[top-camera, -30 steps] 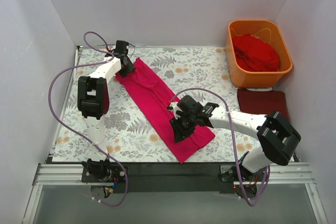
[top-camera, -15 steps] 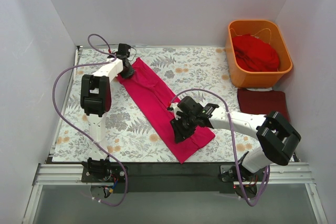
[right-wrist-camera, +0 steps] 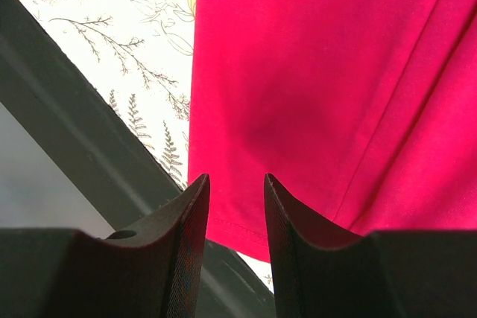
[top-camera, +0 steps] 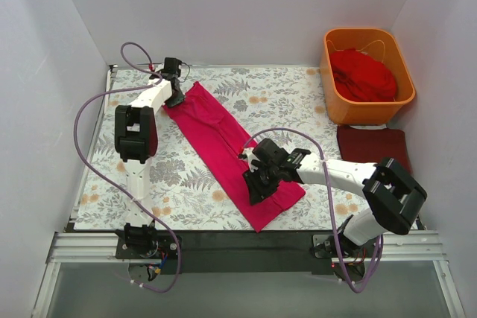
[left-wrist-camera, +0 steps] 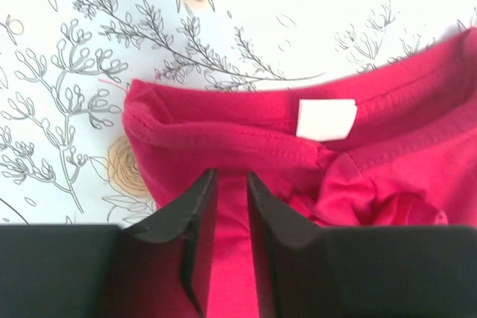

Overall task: Fold and stack the t-shirts
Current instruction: Fold the tshirt

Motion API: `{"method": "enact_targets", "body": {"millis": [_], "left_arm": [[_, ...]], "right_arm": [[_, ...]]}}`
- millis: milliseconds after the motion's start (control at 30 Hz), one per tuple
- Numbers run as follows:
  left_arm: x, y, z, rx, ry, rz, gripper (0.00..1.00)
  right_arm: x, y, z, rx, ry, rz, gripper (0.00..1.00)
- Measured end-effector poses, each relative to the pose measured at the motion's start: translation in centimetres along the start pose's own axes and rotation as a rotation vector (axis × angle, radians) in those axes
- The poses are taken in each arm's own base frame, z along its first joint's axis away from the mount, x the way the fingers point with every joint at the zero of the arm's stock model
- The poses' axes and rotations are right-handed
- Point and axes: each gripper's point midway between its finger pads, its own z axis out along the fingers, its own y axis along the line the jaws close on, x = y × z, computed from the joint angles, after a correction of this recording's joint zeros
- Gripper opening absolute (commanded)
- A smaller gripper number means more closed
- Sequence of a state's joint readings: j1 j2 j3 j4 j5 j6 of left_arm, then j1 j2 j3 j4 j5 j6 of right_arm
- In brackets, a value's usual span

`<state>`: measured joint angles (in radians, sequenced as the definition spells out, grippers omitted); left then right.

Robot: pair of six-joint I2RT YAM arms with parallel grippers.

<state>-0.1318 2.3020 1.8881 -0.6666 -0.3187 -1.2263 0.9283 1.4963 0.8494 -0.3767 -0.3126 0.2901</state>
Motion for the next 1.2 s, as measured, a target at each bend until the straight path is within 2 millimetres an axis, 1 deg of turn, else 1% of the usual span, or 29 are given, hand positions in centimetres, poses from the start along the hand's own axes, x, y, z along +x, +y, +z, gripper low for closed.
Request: {"method": "enact_targets", "body": {"millis": [33,133,300,533,633,700,800,933,967,1000,1067,1200], "left_arm": [[-0.1,0.1,0.1,-0.006,0.001,0.001,0.28],[-0.1,0.2,0.3,-0.013,0.007,-0.004,0.31],[1.0,0.9,0.6,-0.033,0.025,-0.009,0.30],[0.9,1.2,0.9,-0.055,0.027,-0.014,0.29],[0.5,0.9,1.3,-0.061,0.026,-0.008,0.29],[-0.2,0.4,1.8,-0.058,0.022,-0.004,0.28],[-1.1,-0.6,2.4,-0.032,0.015,-0.004,0.29],[-1.7,-1.8,2.9,0.003,0.015,0.001,0.35],[-1.9,-2.0,2.8,0.009,0.011,-0.001,0.43],[-2.0,-2.2,2.9,0.017,0.011,-0.002,0.45],[-2.1,-2.5,2.9,0.032,0.009,-0.006,0.52],[-2.3,-3.0,2.5,0.061,0.009,-0.023,0.55]], "right_arm": [[0.0,0.0,0.0,0.000,0.000,0.000,0.41],[0.4,-0.2,0.2,0.003,0.010,0.004,0.41],[1.0,-0.5,0.8,0.003,0.037,0.013,0.41],[2.0,-0.3,1.7,-0.024,0.090,0.026,0.41],[2.7,0.4,2.2,-0.063,0.127,0.029,0.41],[3.0,1.0,2.4,-0.093,0.142,0.025,0.41],[3.2,2.6,3.1,-0.152,0.179,0.005,0.40],[2.6,4.8,4.2,-0.203,0.207,-0.044,0.41],[2.5,5.2,4.4,-0.206,0.209,-0.053,0.41],[2.3,5.4,4.5,-0.206,0.210,-0.061,0.42],[2.1,5.6,4.5,-0.189,0.209,-0.071,0.46],[0.0,4.9,4.1,-0.117,0.157,-0.081,0.51]]}}
